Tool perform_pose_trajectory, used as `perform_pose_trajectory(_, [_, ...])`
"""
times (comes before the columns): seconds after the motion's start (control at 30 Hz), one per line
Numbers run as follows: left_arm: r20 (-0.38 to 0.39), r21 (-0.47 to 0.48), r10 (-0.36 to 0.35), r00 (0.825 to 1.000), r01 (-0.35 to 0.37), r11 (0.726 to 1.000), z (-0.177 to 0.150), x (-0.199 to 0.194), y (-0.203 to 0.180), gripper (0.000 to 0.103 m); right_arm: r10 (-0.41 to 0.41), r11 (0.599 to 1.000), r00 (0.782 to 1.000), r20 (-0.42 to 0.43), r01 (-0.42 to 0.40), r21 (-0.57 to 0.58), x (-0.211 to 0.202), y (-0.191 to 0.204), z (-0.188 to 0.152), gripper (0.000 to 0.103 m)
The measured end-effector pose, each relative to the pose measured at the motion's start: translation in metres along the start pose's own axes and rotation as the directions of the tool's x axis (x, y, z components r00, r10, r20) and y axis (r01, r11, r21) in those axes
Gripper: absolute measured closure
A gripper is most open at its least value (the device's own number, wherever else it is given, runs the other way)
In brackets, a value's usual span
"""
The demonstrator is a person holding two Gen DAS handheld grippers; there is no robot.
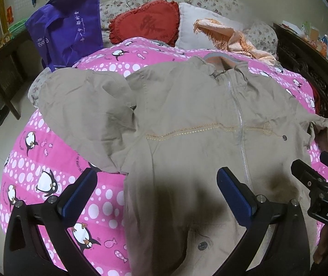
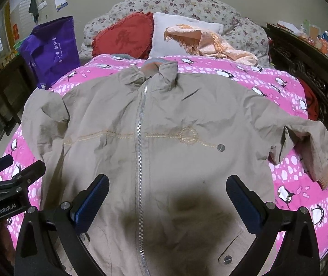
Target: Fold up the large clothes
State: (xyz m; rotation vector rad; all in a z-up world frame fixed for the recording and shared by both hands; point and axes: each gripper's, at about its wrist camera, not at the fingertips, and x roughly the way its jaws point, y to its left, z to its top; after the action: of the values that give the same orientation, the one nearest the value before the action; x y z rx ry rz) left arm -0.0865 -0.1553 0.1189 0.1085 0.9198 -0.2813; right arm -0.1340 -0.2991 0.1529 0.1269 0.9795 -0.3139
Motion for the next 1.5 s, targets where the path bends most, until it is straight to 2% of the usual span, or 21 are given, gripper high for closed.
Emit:
perform_pose_trajectory(0.43, [-0.009, -0.008, 0.0, 1.0, 0.0, 1.0, 0.001, 0.006, 0.0, 0.0, 0.006, 1.0, 1.0, -0.022, -0.006, 0.01, 0.011, 0.001, 0.001, 0.001])
perform_pose_trajectory(0.7, [-0.029, -0.031, 0.02, 0.999, -0.021, 0.999, 0.0, 0.014, 0.004, 0.0, 0.004, 1.0, 0.999, -0.033, -0.003, 0.008, 0.017, 0.001, 0.001, 0.001])
perform_pose_trajectory(0.83, [-0.019, -0.013, 0.042, 0.999, -0.042, 0.999, 0.001, 0.016, 0.004, 0.0, 0.006, 1.0, 0.999, -0.041, -0.005, 0.012, 0.021, 0.001, 0.001, 0.001])
perform_pose_trajectory(0.97, [-0.019, -0.019, 0.024, 1.0, -0.024, 1.0, 0.001, 0.018, 0.005, 0.0, 0.003, 1.0, 0.999, -0.042, -0.004, -0.002, 0.024, 0.004, 0.002, 0.001])
perform_pose_trajectory(1.5, [-0.023, -0.02, 0.038, 0.999, -0.038, 0.999, 0.004, 0.022, 0.007, 0.0, 0.01, 1.0, 0.999, -0.053, -0.01, -0.001, 0.031, 0.006, 0.004, 0.001])
